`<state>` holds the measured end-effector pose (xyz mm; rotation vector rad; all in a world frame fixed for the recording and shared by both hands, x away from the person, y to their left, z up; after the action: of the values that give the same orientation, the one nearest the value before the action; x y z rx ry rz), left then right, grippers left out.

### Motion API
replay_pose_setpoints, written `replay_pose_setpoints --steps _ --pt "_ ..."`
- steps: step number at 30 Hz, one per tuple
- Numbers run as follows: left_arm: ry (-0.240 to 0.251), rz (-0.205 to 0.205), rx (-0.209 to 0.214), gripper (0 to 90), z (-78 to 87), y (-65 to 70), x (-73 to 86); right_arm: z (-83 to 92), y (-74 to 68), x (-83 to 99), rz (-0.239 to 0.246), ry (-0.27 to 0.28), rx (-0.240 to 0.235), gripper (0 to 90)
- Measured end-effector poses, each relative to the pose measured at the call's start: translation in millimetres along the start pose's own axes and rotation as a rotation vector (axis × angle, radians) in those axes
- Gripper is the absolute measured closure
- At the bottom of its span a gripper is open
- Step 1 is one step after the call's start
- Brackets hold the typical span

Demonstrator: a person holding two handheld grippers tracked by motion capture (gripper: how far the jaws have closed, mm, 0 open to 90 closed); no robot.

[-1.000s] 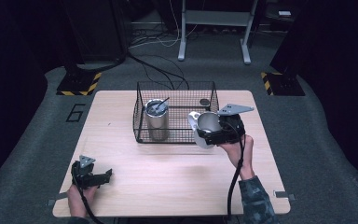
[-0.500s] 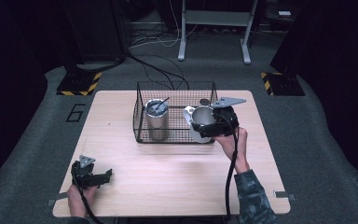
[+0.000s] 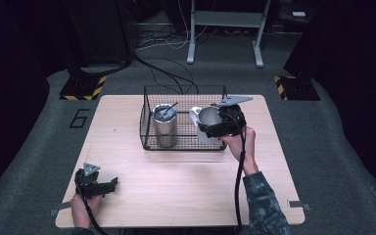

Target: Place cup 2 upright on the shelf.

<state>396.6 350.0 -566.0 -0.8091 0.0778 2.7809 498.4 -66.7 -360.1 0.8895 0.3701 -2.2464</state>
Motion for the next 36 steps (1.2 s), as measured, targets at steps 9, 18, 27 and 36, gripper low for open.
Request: replay_pose_setpoints --steps 9,18,27,36 --pt "0.001 0.001 0.001 3.5 -0.1 0.1 0.0 -6.9 6.3 -8.2 -0.007 -0.007 0.01 5.6" --pt "0.0 0.001 0.001 3.5 0.0 0.1 0.0 -15.7 13.1 -15.1 -0.017 -0.02 0.026 5.6" --pt "0.0 0.0 0.001 3.5 0.0 0.1 0.0 -27.2 19.6 -23.3 -0.023 -0.025 0.047 5.6" --pt "0.0 0.001 0.001 3.5 0.0 0.1 0.0 -38.4 26.4 -29.5 -0.048 -0.038 0.057 5.5"
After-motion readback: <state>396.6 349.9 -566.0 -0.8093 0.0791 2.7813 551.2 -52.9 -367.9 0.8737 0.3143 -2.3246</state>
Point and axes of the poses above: each handheld gripper's, and its own axes: z roughly backward along the jaws, x roughly out of its underside, y roughly to its right, the point moved 5 cm from there along -z, roughly forward along the jaws, and after that the axes turned 14 degrees about -y, right-handed, at the moved point
